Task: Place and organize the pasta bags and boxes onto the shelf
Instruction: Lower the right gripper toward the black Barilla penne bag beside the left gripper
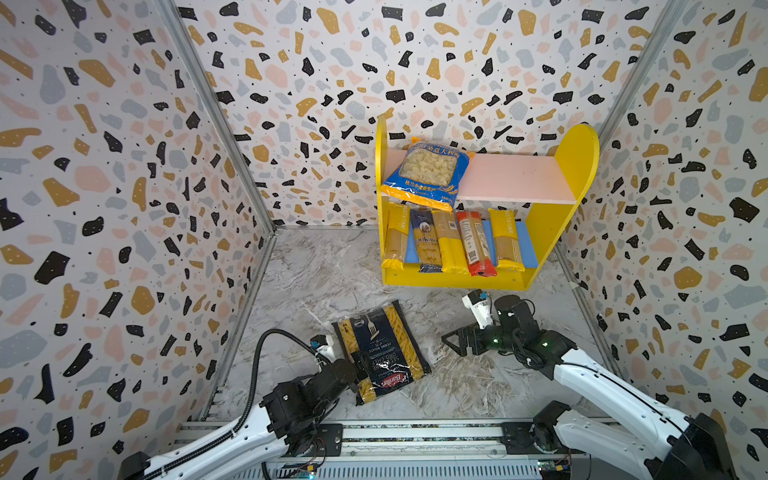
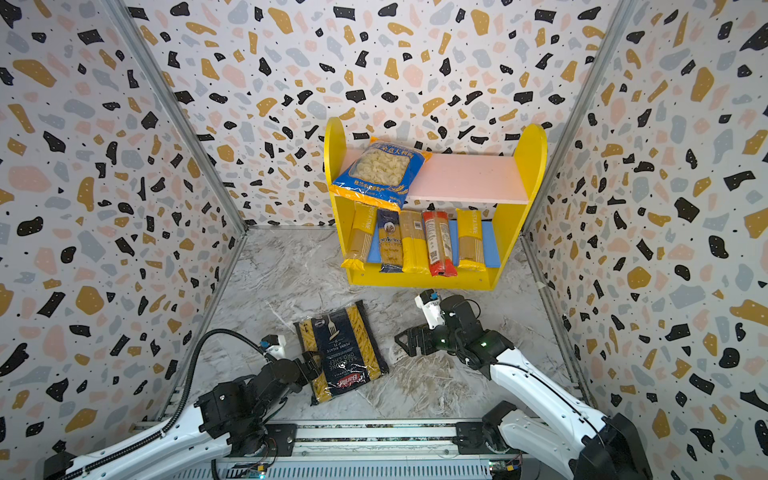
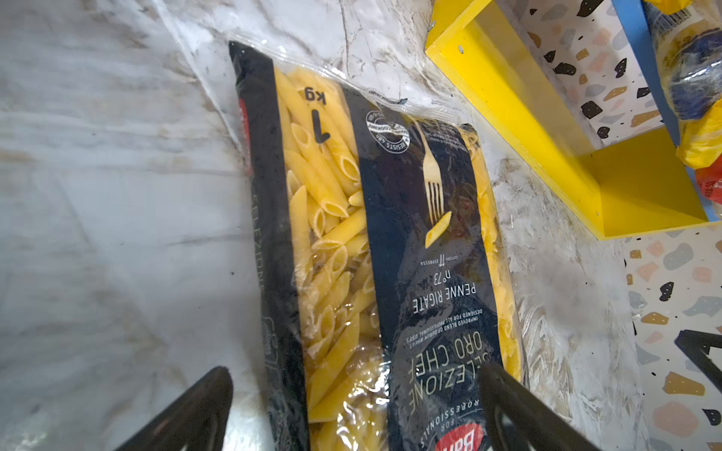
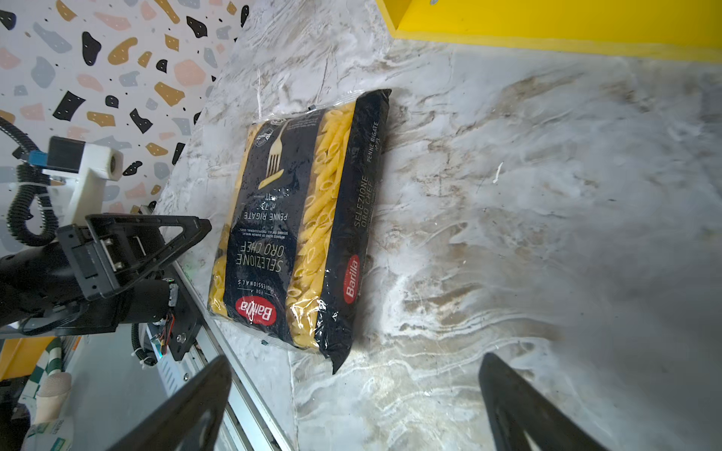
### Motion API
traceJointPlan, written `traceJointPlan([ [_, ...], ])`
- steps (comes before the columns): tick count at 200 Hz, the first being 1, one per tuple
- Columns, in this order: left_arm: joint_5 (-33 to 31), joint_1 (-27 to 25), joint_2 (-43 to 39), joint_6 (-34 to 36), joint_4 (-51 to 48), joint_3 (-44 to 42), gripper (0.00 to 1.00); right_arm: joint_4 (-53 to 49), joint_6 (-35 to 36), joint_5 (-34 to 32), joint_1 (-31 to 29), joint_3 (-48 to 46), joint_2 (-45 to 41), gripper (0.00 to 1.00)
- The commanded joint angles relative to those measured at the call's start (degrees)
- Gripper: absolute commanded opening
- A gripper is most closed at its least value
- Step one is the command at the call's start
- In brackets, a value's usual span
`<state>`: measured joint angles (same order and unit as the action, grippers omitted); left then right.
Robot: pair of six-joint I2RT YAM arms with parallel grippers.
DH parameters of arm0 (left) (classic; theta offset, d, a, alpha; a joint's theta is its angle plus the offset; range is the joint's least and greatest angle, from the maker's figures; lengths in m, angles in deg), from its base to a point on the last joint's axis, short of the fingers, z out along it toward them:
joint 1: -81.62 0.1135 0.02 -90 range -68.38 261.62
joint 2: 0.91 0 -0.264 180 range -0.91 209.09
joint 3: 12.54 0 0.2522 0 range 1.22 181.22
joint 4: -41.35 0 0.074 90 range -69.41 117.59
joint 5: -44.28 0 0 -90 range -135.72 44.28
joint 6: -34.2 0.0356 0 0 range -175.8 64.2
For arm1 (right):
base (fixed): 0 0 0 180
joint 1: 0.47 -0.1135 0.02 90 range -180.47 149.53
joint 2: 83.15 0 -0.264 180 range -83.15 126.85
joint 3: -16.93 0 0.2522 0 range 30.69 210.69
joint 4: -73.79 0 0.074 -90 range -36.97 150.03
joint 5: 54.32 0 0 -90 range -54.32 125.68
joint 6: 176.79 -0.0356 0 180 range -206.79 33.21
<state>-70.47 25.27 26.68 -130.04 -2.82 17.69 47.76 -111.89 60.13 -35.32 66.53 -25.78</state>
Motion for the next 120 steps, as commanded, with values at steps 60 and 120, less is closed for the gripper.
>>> traceJointPlan([
  [60, -0.65, 0.02, 0.87, -3.81, 5.1, -3.95, 1.0, 18.19, -2.82, 9.7, -0.61, -1.03, 15.05, 0.99],
  [120, 0.22, 0.02, 3.08, -2.53, 10.56, -6.26, 1.0, 22.23, -2.9, 11.24, -3.6, 1.36, 24.71, 0.88],
])
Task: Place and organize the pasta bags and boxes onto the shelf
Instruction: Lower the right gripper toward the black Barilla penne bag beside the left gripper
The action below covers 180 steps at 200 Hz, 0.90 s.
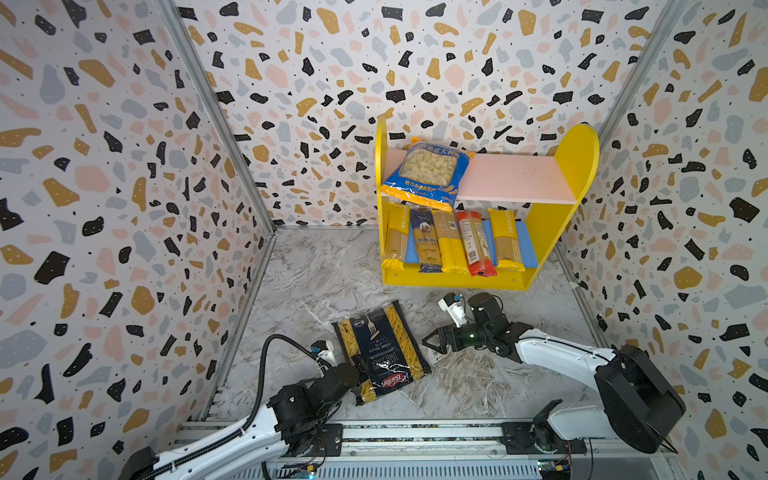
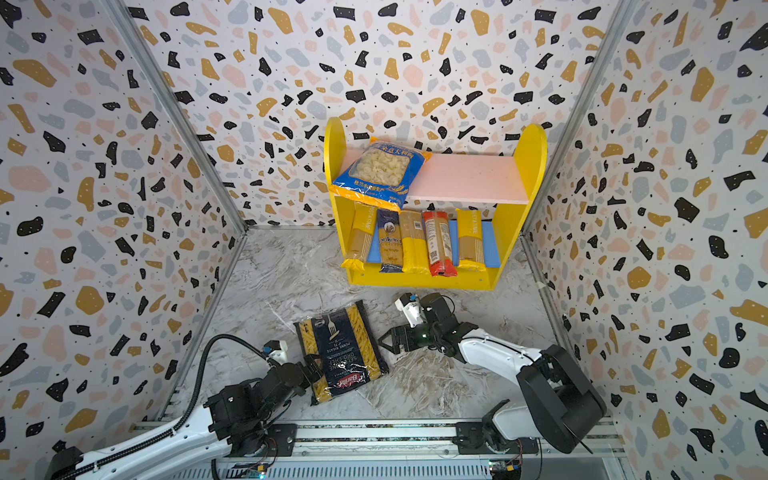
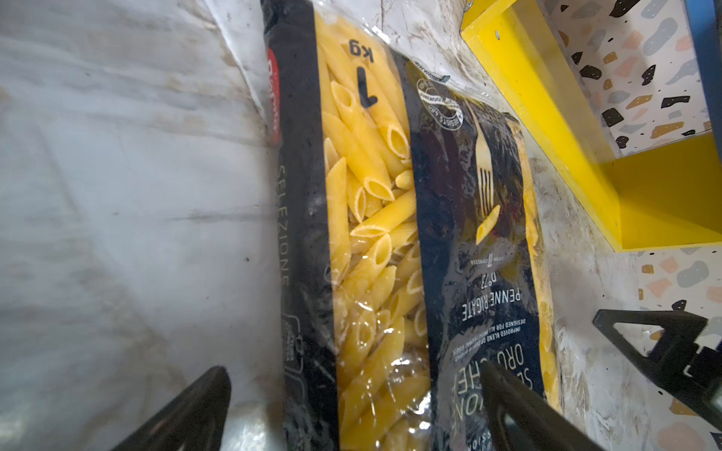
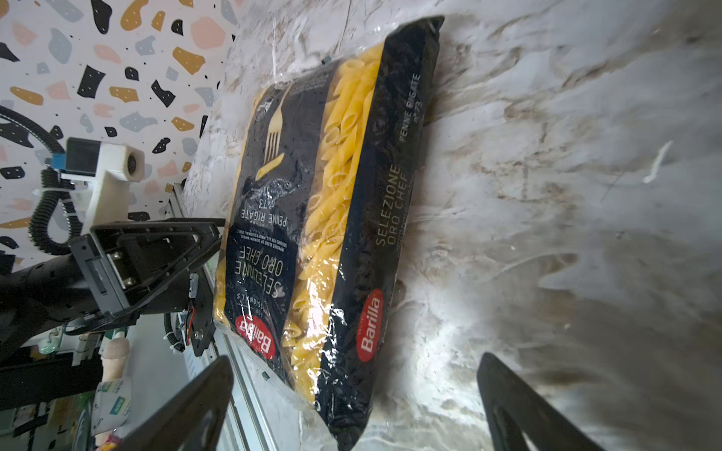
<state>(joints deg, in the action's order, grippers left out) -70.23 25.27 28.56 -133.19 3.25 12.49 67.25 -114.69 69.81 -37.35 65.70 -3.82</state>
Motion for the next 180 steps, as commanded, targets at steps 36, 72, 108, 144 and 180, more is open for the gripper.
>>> traceJointPlan([
  [36, 1.38, 0.26, 5.46, 3.6, 7.61, -0.86, 1.0, 5.66, -0.92, 3.24, -2.23, 3.27, 8.6, 0.78],
  [72, 3.33, 1.02, 7.52, 5.31, 11.5, -1.66, 1.0, 7.6, -1.53, 5.39, -2.27, 4.66, 13.04, 0.79],
  [108, 5.84, 2.69, 5.93, 5.82, 16.07, -4.31, 1.0, 9.52, -2.45, 8.48, -2.63, 6.85, 17.57, 0.79],
  [144, 7.69, 4.59, 4.75, 6.87, 18.18, -6.04, 1.0, 11.87, -3.93, 11.38, -3.83, 8.39, 22.17, 0.72],
  [180, 10.3, 6.41, 5.72, 8.84, 21.3, -6.69, 1.0, 14.57, -5.82, 12.65, -5.87, 9.47, 24.98, 0.64],
])
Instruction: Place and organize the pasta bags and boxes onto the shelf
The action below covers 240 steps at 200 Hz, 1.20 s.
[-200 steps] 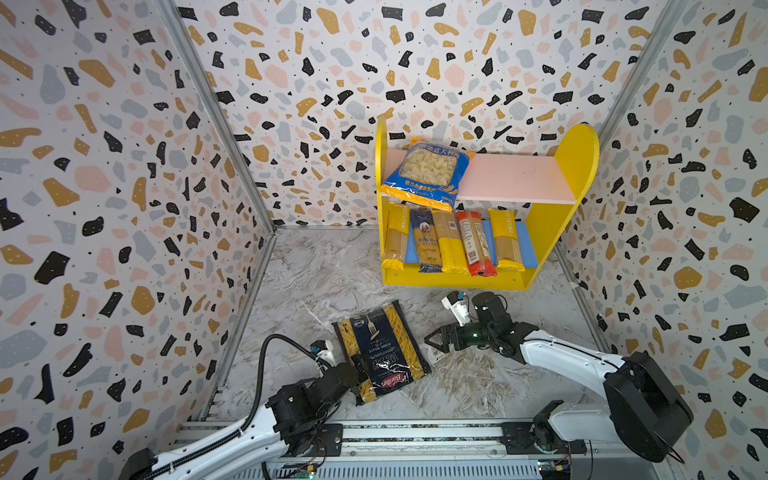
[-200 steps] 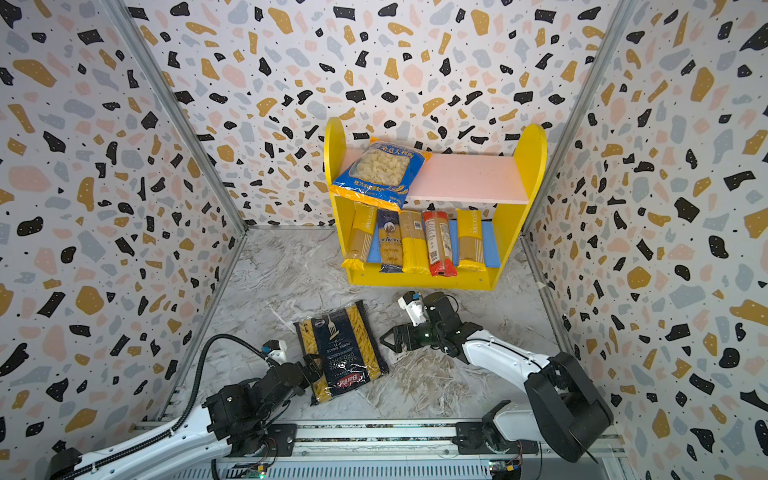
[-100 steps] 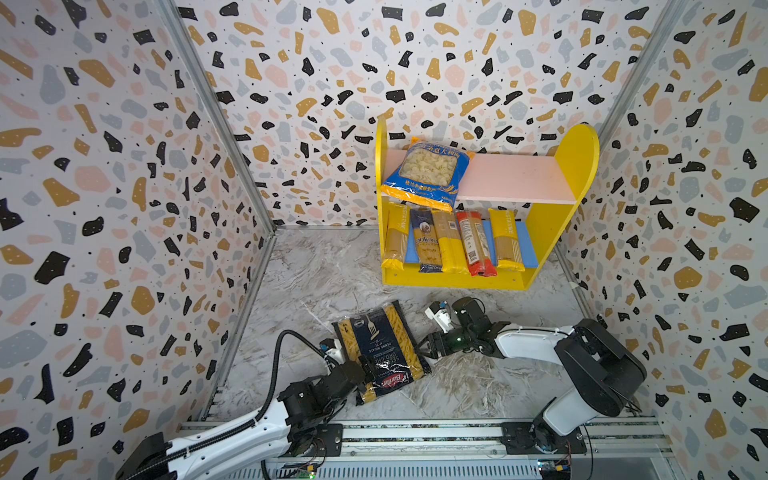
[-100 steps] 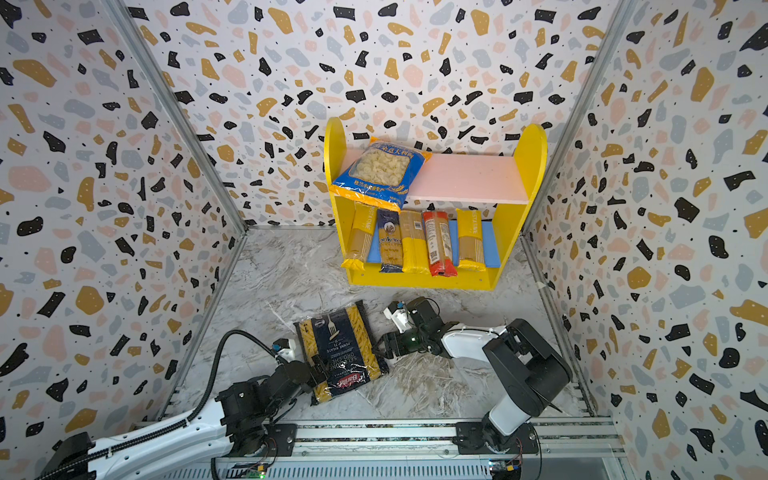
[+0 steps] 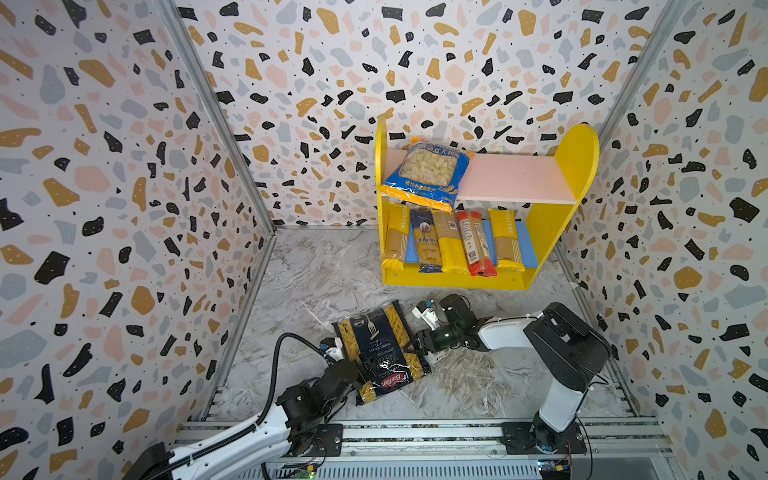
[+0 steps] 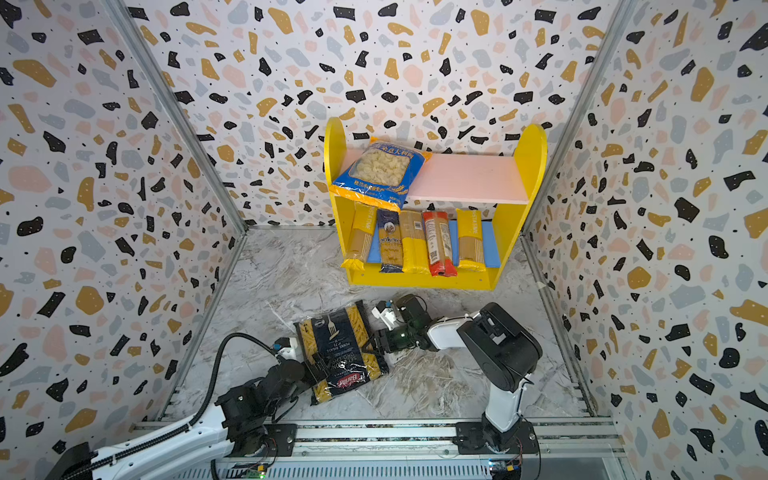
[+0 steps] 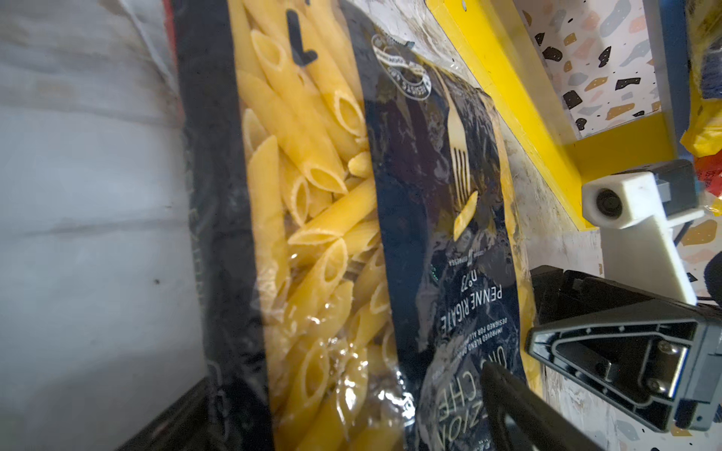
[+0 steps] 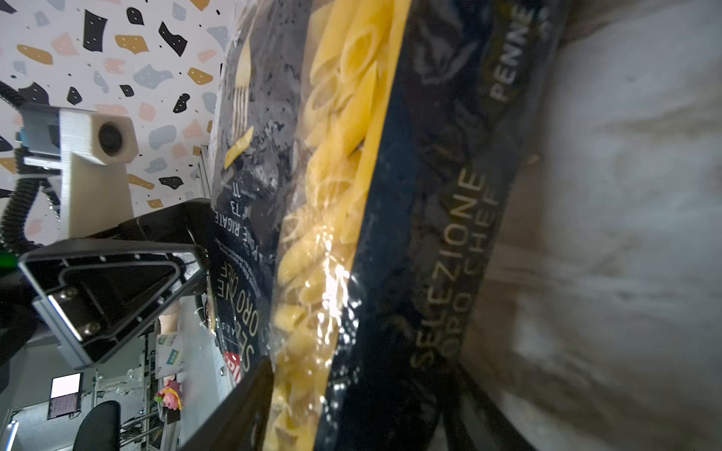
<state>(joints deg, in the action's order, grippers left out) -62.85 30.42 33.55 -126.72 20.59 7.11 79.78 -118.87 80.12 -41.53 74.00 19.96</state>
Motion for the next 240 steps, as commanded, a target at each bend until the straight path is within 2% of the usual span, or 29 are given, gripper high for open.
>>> traceJointPlan([
  [1, 2.99, 1.35, 0.76, 2.41, 4.12, -1.36, 1.0, 2.09, -1.66, 2.41, -1.76, 1.16, 1.25, 0.64],
  [36, 5.3, 2.94, 2.41, 3.92, 7.92, -2.02, 1.0, 3.81, -2.61, 4.51, -2.61, 2.56, 2.72, 0.65],
  [65, 6.67, 3.47, 2.82, 4.38, 9.64, -2.46, 0.99, 9.49, -5.95, 8.36, -2.62, 2.26, 4.21, 0.72],
  [88, 7.42, 3.58, 2.17, 4.72, 9.6, -2.55, 0.88, 13.28, -8.4, 9.83, -2.71, 2.2, 5.08, 0.76],
  [143, 10.59, 3.71, -1.05, 5.81, 9.37, -2.6, 0.52, 14.05, -10.61, 8.7, -2.88, 4.8, 6.59, 0.83],
  [200, 13.15, 3.65, -3.04, 9.47, 6.88, 1.12, 0.43, 13.03, -10.94, 8.45, -2.89, 6.98, 7.81, 0.89],
  [240, 14.05, 3.71, -6.42, 10.88, 4.97, 2.17, 0.37, 5.42, -7.16, 4.47, -0.15, 7.36, 5.88, 0.92],
])
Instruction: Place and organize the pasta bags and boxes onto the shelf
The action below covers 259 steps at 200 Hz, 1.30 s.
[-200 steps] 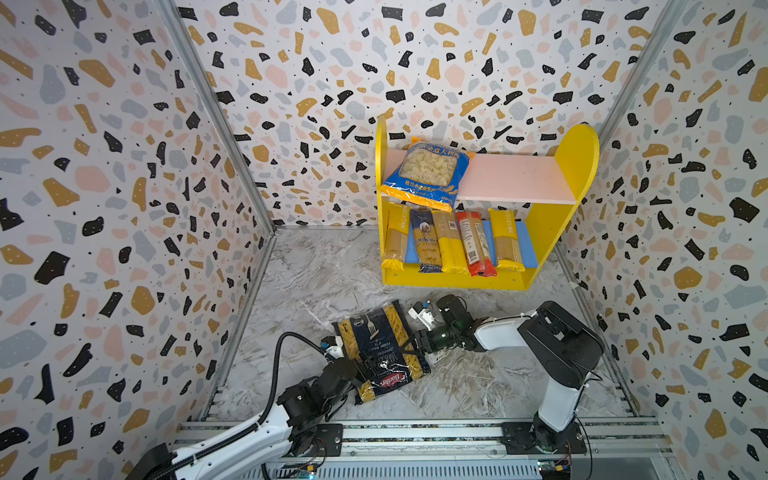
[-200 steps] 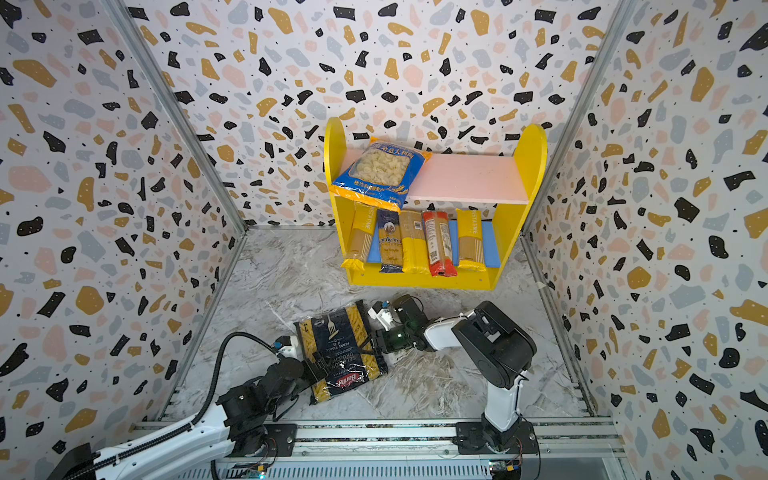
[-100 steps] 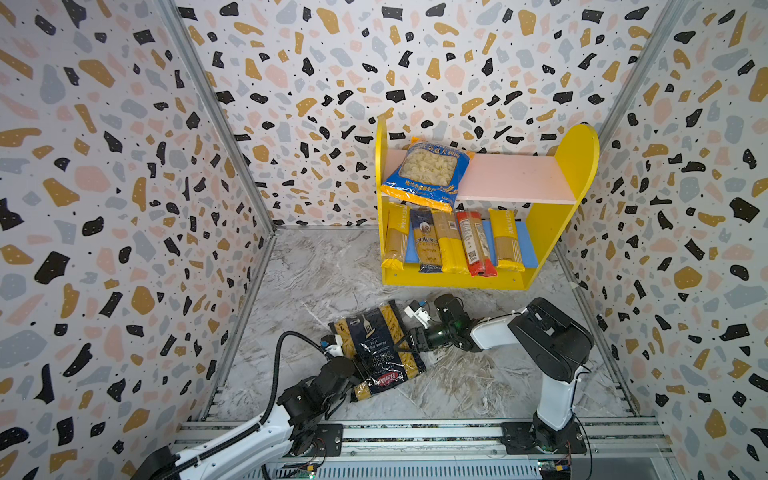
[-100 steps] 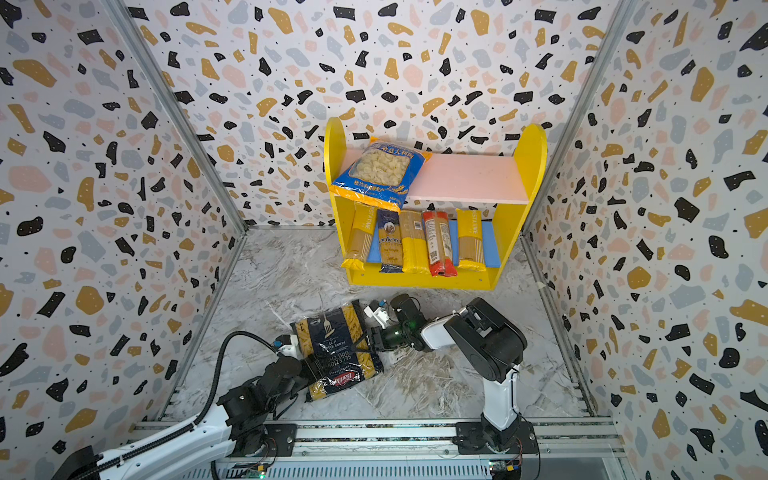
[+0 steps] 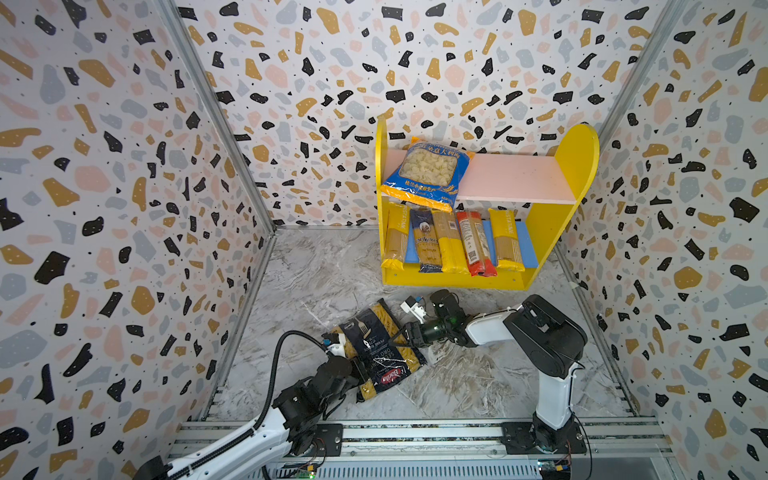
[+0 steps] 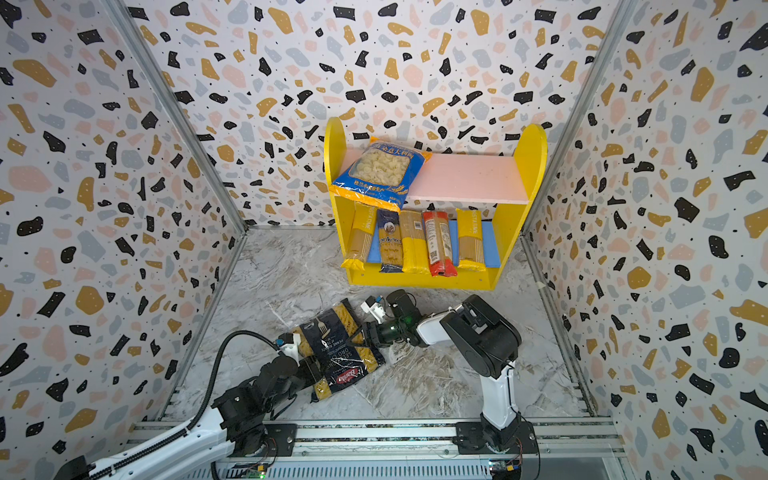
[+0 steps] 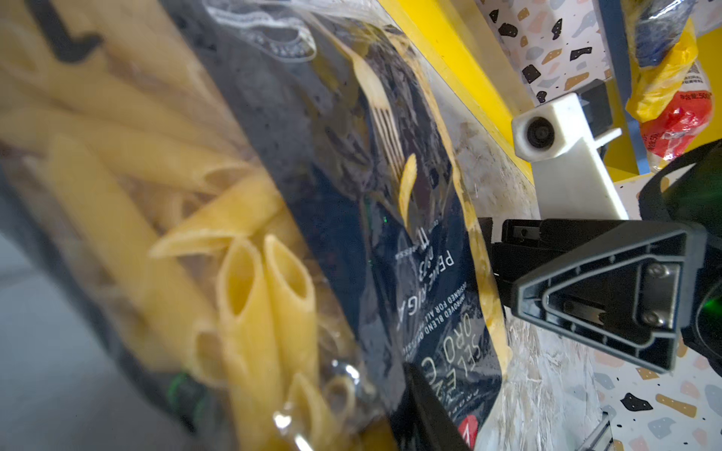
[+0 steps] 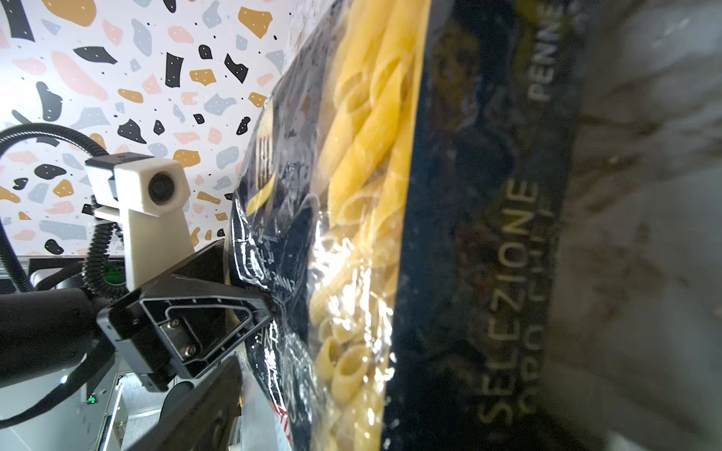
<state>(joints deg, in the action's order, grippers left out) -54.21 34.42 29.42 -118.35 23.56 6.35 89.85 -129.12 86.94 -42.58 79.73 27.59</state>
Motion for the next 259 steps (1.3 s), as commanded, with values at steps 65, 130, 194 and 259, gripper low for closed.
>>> traceJointPlan([
  [65, 5.57, -0.32, -3.68, 2.18, 0.94, 1.57, 0.36, -17.92, 10.77, -6.86, 0.93, 8.45, 0.41, 0.93],
  [130, -0.42, -0.28, -9.68, -1.88, -12.27, 2.19, 0.53, -19.47, 12.42, -6.27, 0.62, 9.72, 1.95, 0.92],
  [194, -5.75, -0.27, -21.77, -7.1, -26.41, 2.59, 0.49, -24.53, 16.2, -7.58, 1.1, 13.5, 3.02, 0.93],
  [259, -4.89, -0.28, -15.64, -7.89, -23.58, -0.69, 0.41, -23.5, 16.68, -3.66, 1.17, 14.06, 5.46, 0.92],
])
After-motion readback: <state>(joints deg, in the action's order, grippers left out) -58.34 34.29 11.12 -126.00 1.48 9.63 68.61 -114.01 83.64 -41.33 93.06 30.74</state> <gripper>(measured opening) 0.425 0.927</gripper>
